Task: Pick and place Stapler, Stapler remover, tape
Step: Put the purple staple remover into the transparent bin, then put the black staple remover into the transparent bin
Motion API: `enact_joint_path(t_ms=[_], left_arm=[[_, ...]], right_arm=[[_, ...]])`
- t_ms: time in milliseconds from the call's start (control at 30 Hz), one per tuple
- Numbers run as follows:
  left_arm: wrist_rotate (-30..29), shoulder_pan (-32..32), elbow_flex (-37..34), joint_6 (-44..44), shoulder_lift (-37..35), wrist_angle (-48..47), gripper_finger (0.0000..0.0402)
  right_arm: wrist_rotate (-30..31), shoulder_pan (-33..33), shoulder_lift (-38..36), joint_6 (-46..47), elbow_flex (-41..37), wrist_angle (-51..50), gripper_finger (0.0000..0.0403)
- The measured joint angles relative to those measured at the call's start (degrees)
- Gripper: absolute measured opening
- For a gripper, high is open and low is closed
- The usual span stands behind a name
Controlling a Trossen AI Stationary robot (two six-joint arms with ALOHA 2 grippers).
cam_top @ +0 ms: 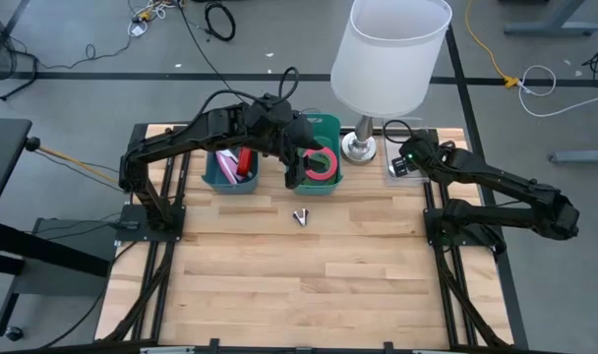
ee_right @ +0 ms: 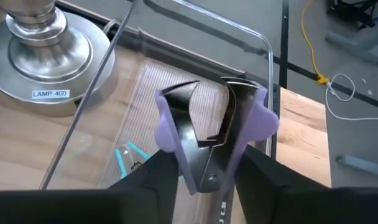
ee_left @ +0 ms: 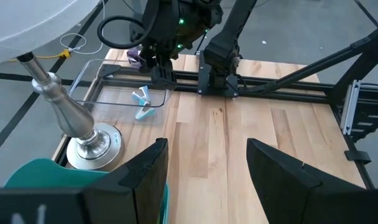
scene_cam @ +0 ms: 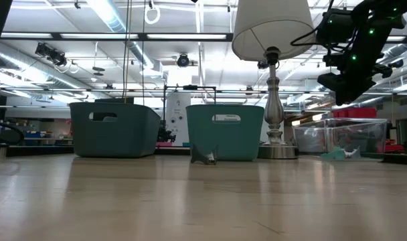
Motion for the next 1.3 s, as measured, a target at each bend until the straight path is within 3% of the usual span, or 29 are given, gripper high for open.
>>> enact_joint_path(t_ms=[333,500,900,1100,1300], left_arm=[[0.0,0.0,0.0,0.0,0.0,0.0,0.022],[0.0,0.0,0.0,0.0,0.0,0.0,0.022],[3.5,-1.3,0.0,2.2,0.0,-0.3,0.022],[3.7,-4.3,0.0,8.6,0.0,-2.8,0.022],[3.5,-7.7,0.1,17.4,1.3,-9.3,0.022]], right_arm=[[-0.4,0.0,0.0,1.4,0.0,0.0,0.0253],[-1.8,0.0,-0.1,1.4,0.0,1.3,0.0289],[-10.6,4.1,-6.8,-4.2,0.8,12.3,0.0271],[-17.0,7.6,-9.7,-9.4,3.7,14.5,0.0259],[-18.4,12.4,-12.0,-12.8,6.4,15.6,0.0252]])
